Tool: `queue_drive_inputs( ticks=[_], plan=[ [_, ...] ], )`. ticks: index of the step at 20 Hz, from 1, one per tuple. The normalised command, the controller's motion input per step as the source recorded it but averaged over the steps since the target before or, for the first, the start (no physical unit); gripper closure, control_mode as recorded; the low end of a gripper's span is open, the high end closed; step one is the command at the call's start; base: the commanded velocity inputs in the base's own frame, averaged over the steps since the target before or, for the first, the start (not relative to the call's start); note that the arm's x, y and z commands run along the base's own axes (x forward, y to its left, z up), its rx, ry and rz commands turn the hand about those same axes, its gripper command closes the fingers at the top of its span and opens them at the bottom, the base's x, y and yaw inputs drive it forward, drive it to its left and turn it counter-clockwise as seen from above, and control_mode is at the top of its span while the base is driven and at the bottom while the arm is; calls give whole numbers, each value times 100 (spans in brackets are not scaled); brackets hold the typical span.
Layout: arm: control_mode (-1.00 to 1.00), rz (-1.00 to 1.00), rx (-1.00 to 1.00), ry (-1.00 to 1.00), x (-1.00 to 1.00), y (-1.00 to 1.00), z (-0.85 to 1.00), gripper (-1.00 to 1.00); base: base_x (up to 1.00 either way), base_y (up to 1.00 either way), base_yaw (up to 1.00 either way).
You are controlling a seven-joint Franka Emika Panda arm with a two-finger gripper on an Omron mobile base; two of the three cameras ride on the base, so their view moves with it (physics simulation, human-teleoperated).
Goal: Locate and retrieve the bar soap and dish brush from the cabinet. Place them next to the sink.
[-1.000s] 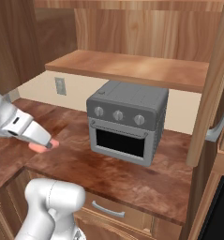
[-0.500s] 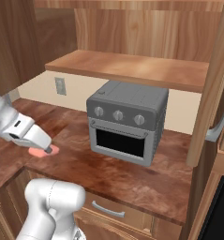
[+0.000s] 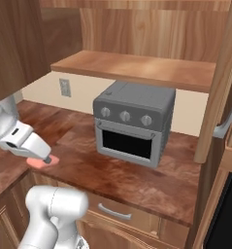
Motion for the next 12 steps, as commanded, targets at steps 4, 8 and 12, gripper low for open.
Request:
queue_drive_inputs(
  ticks=[4, 8, 12],
  plan=[
    [100, 0, 0, 0, 0, 0, 0, 100, -23, 3, 1],
    [100, 0, 0, 0, 0, 0, 0, 100, -2, 10, 17],
    [100, 0, 0, 0, 0, 0, 0, 100, 0, 15, 27]
  ],
)
